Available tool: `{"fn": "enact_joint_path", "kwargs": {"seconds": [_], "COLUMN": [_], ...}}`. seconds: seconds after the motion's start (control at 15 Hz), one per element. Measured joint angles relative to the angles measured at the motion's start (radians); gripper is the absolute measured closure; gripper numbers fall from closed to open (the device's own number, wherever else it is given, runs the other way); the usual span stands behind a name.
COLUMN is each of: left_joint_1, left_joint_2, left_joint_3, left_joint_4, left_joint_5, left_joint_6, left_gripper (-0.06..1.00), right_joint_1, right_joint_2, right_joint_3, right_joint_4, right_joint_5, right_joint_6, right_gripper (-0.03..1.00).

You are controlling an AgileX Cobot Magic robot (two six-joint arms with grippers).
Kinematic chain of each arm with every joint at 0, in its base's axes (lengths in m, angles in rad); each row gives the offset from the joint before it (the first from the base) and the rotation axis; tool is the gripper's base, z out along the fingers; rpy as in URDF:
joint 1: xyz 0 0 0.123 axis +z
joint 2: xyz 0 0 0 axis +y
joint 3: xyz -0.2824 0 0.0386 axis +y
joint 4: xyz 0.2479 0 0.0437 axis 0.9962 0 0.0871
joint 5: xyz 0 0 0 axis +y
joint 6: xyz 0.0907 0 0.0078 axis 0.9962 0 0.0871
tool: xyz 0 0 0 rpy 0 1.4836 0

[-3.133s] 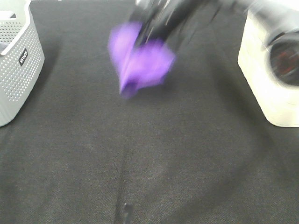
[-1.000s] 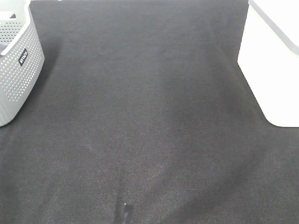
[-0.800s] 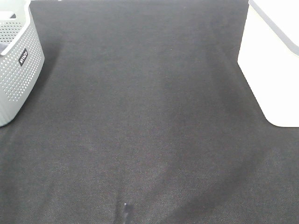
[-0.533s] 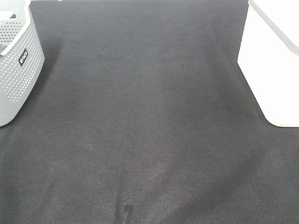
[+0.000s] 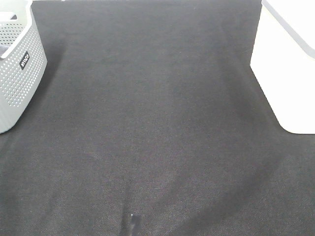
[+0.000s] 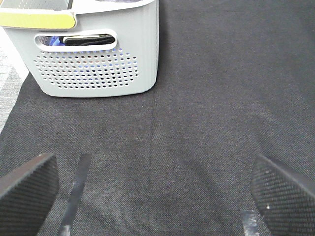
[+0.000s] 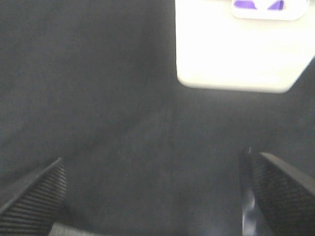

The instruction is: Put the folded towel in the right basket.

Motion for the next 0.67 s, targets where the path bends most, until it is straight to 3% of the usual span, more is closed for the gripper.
{"fn": "enact_joint_path", "kwargs": {"seconds": [0.67], "left_joint_1": [0.000], "left_joint_2": [0.000], "left_joint_3": [0.000], "left_joint_4": [0.000], "left_joint_5": [0.000], "left_joint_6": [0.000], "left_gripper": [-0.04], "right_joint_1": [0.000], "right_joint_2": [-0.004], "right_joint_3": [0.063], "right_joint_4": [0.016], "right_joint_5": [-0.007], "right_joint_6": [0.025], "right_gripper": [-0.01]}}
